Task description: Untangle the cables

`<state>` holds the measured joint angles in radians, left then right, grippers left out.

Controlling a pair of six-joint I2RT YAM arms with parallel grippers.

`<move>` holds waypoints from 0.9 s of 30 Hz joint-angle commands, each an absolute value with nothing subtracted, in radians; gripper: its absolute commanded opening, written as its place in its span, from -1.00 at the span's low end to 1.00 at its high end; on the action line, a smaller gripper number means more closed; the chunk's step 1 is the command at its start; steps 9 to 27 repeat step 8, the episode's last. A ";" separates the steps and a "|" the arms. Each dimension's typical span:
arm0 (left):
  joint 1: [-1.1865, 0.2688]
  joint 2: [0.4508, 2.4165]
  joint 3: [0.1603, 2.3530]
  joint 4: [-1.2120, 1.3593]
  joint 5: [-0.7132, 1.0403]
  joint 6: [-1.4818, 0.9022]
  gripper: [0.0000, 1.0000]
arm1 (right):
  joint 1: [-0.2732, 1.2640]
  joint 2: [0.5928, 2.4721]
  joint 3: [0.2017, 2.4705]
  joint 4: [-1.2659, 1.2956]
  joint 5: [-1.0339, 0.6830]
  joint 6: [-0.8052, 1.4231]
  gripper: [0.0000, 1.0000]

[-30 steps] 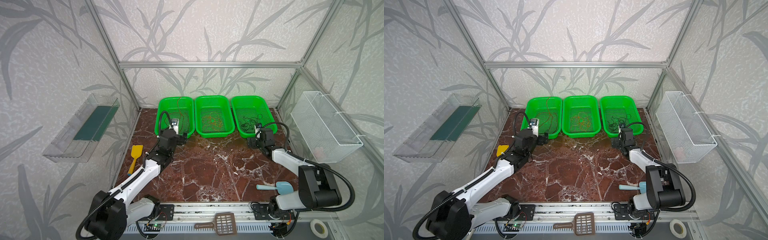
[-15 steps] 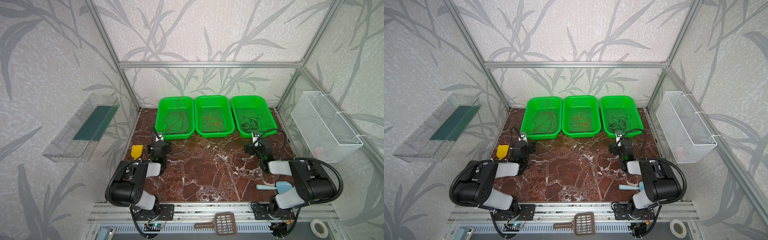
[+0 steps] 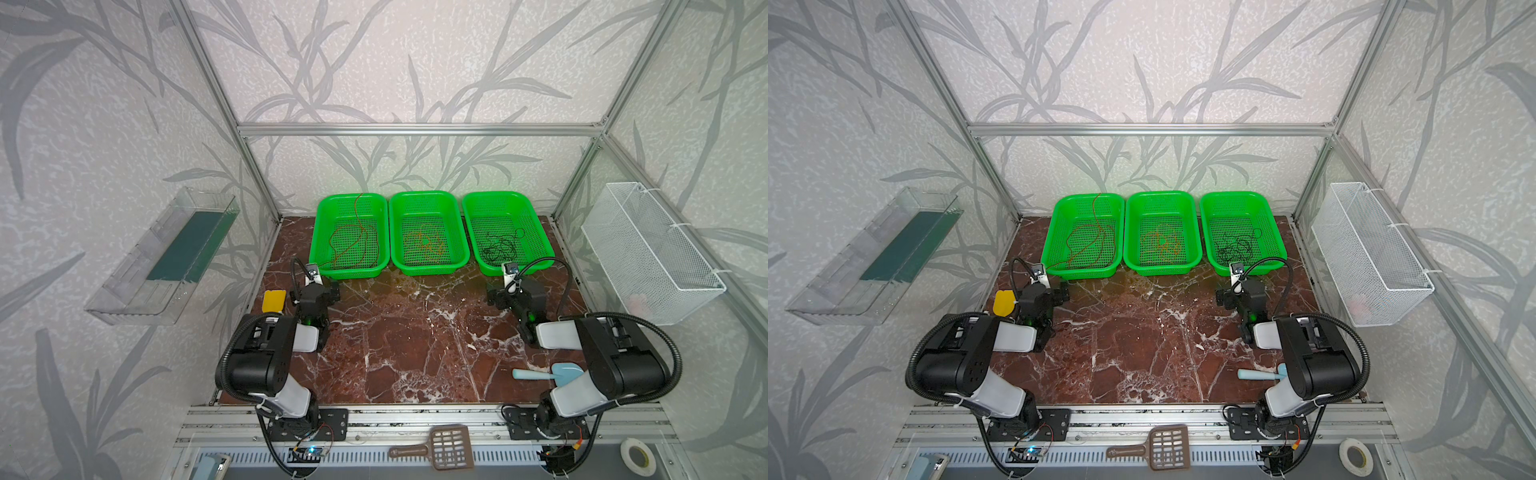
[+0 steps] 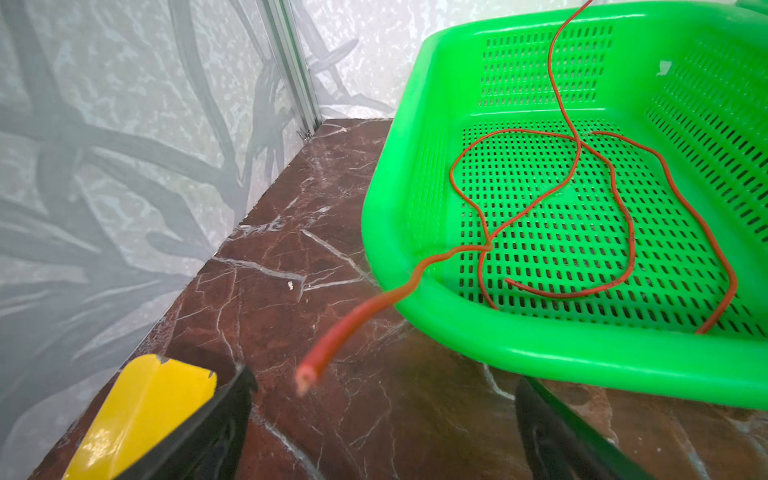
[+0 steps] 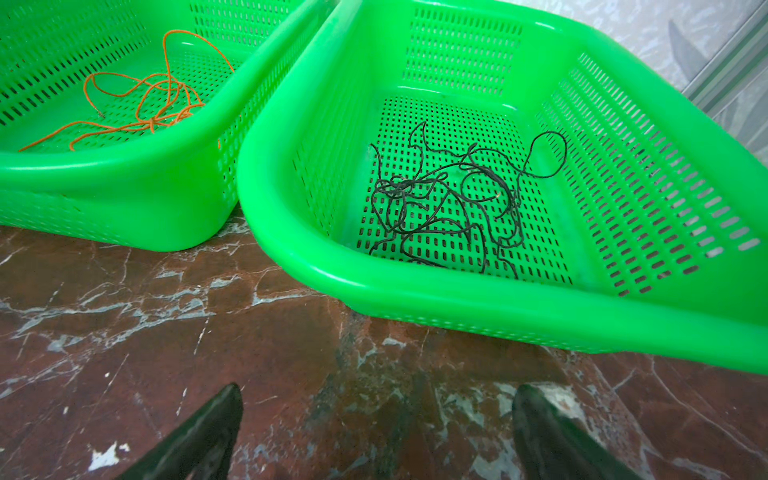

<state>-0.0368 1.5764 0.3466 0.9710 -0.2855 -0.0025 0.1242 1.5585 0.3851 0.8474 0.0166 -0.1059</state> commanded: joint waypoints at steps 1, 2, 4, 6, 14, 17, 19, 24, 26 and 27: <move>-0.019 1.575 0.380 0.954 -0.236 -0.024 0.98 | 0.120 1.543 0.403 0.849 0.011 -0.105 0.98; -0.011 1.574 0.383 0.947 -0.220 -0.029 0.98 | 0.120 1.542 0.404 0.845 0.011 -0.107 0.98; -0.009 1.574 0.383 0.944 -0.218 -0.029 0.99 | 0.120 1.543 0.403 0.847 0.010 -0.104 0.98; -0.009 1.574 0.382 0.946 -0.217 -0.031 0.99 | 0.120 1.542 0.403 0.846 0.011 -0.106 0.98; -0.009 1.574 0.376 0.959 -0.222 -0.028 0.99 | 0.118 1.545 0.408 0.844 0.017 -0.100 0.98; -0.009 1.574 0.376 0.959 -0.222 -0.028 0.99 | 0.118 1.545 0.408 0.844 0.017 -0.100 0.98; -0.009 1.574 0.376 0.959 -0.222 -0.028 0.99 | 0.118 1.545 0.408 0.844 0.017 -0.100 0.98; -0.009 1.574 0.376 0.959 -0.222 -0.028 0.99 | 0.118 1.545 0.408 0.844 0.017 -0.100 0.98; -0.009 1.574 0.376 0.959 -0.222 -0.028 0.99 | 0.118 1.545 0.408 0.844 0.017 -0.100 0.98; -0.009 1.574 0.376 0.959 -0.222 -0.028 0.99 | 0.118 1.545 0.408 0.844 0.017 -0.100 0.98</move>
